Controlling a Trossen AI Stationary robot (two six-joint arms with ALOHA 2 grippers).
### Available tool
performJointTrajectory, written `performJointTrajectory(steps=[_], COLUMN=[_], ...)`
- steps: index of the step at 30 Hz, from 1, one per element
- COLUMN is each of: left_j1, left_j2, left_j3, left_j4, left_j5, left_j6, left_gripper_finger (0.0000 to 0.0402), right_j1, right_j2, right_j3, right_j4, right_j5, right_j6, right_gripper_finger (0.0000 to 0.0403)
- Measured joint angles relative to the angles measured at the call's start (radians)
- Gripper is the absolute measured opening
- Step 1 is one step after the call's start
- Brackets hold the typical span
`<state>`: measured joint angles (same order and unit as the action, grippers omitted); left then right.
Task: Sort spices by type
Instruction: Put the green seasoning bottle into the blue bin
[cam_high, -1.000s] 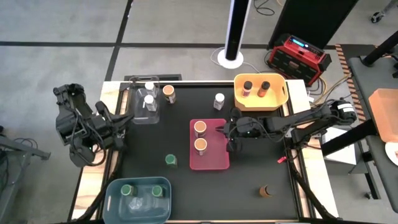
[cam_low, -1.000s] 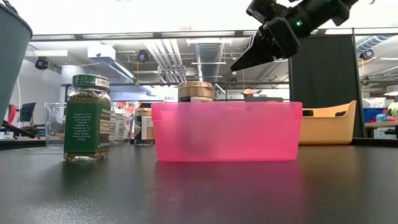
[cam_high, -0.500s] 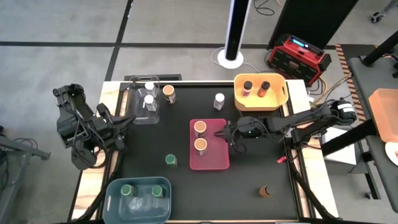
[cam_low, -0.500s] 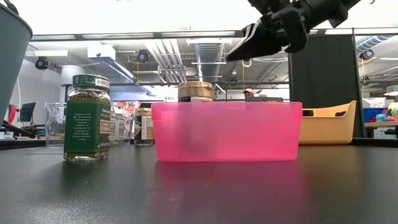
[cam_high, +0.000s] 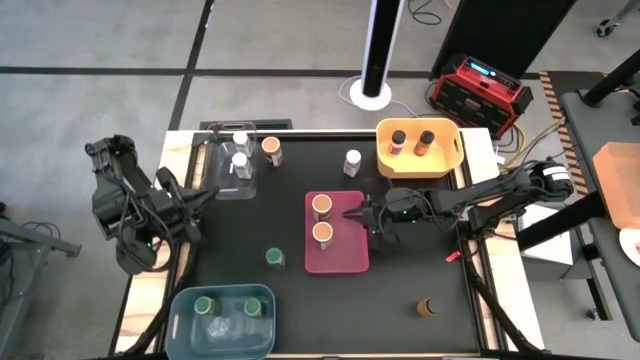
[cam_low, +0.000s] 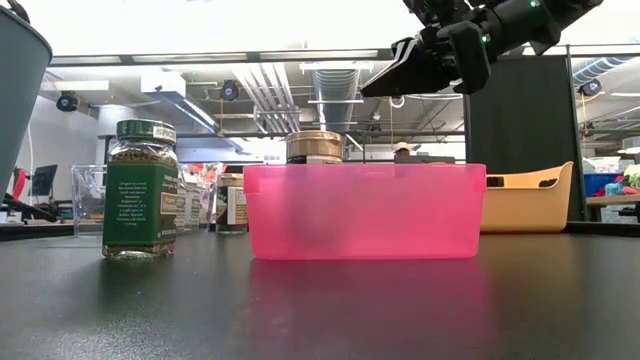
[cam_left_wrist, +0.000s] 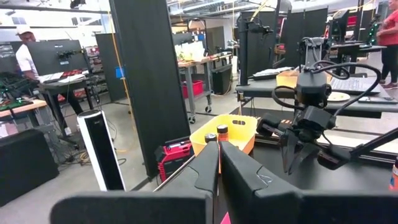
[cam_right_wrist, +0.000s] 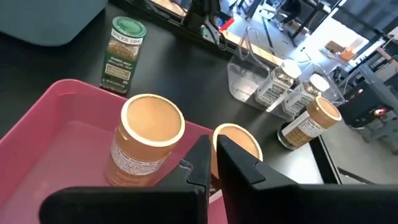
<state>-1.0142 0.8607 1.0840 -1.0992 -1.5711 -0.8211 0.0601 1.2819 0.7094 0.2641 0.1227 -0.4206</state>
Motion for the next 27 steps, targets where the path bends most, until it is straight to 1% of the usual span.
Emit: performJointTrajectory(steps=[19, 25, 26, 27], left_j1=[0.000, 0.000, 0.001, 0.004], left_j2=[0.055, 0.063, 0.065, 0.067], left_j3=[0.000, 0.000, 0.000, 0.000], left_j4=[0.048, 0.055, 0.063, 0.073], left_j5=[0.000, 0.000, 0.008, 0.038], left_j6=[0.000, -0.016, -0.031, -0.035], left_gripper_finger=[0.0000, 0.0000, 0.0000, 0.0000], right_j1=[0.016, 0.018, 0.018, 0.018], right_j2=[0.003, -0.009, -0.015, -0.023], right_j3=[-0.003, -0.003, -0.003, -0.003], right_j4=[0.010, 0.004, 0.006, 0.007], right_j5=[-0.020, 0.013, 0.016, 0.021], right_j6=[0.004, 0.057, 0.070, 0.087], right_gripper_finger=[0.0017, 0.0017, 0.0017, 0.0017])
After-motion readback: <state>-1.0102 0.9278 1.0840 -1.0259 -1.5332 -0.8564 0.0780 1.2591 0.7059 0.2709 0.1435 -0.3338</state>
